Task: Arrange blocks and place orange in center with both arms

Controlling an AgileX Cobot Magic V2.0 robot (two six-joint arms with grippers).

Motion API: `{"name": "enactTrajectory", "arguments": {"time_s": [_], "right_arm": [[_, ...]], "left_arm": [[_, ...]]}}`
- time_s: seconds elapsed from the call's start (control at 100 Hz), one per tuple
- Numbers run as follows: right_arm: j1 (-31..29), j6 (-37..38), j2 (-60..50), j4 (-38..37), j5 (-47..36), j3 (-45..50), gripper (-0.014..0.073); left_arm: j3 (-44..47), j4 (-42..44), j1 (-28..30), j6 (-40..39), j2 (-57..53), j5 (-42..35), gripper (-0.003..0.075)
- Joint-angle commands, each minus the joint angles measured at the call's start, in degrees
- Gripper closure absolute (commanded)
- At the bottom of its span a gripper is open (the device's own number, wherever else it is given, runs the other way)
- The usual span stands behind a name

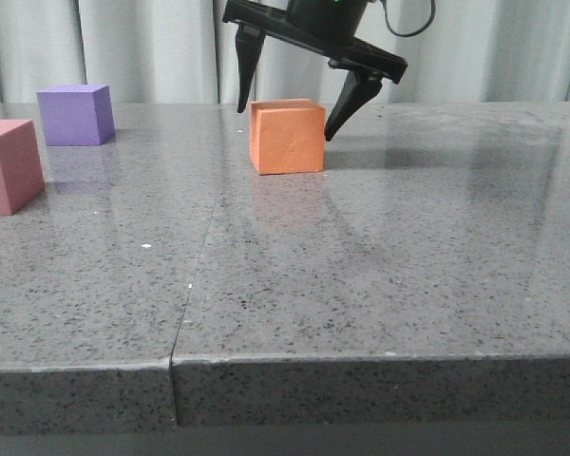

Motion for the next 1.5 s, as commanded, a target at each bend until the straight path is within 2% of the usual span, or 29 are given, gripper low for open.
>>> {"name": "enactTrajectory", "arguments": {"time_s": [0.0,0.26,0.36,0.43,0.55,0.64,1.06,1.34,1.49], "right_arm": [[-0.33,-0.15,-5.19,0.34,2.6,-2.1,-0.0068],[-0.17,-1.26,-9.82,-1.54,5.17,-2.1,-0.0064],[0.17,-3.38,-11.74,-2.27,5.17,-2.03,0.0006],[0.68,-3.38,-13.23,-4.71,5.17,-2.03,0.0137],[1.89,-3.63,-15.32,-8.01,5.17,-1.53,0.0474],[2.62,-4.12,-16.85,-8.99,5.17,-0.47,0.0666],[2.69,-6.25,-25.9,-9.59,2.96,12.06,0.0663],[2.69,-7.82,-36.99,-9.65,-7.54,27.97,0.0663],[2.69,-7.82,-44.73,-9.65,-16.73,39.87,0.0663]], "left_arm": [[2.36,-0.59,0.16,-0.05,-1.71,-4.41,0.0741],[2.36,-0.59,0.16,-0.05,-1.71,-4.41,0.0741],[2.36,-0.59,0.16,-0.05,-1.71,-4.41,0.0741],[2.36,-0.59,0.16,-0.05,-1.71,-4.41,0.0741],[2.36,-0.59,0.16,-0.05,-1.71,-4.41,0.0741],[2.36,-0.59,0.16,-0.05,-1.71,-4.41,0.0741],[2.36,-0.59,0.16,-0.05,-1.71,-4.41,0.0741],[2.36,-0.59,0.16,-0.05,-1.71,-4.41,0.0741],[2.26,-0.59,0.16,-0.05,-1.71,-4.94,0.0741]]}}
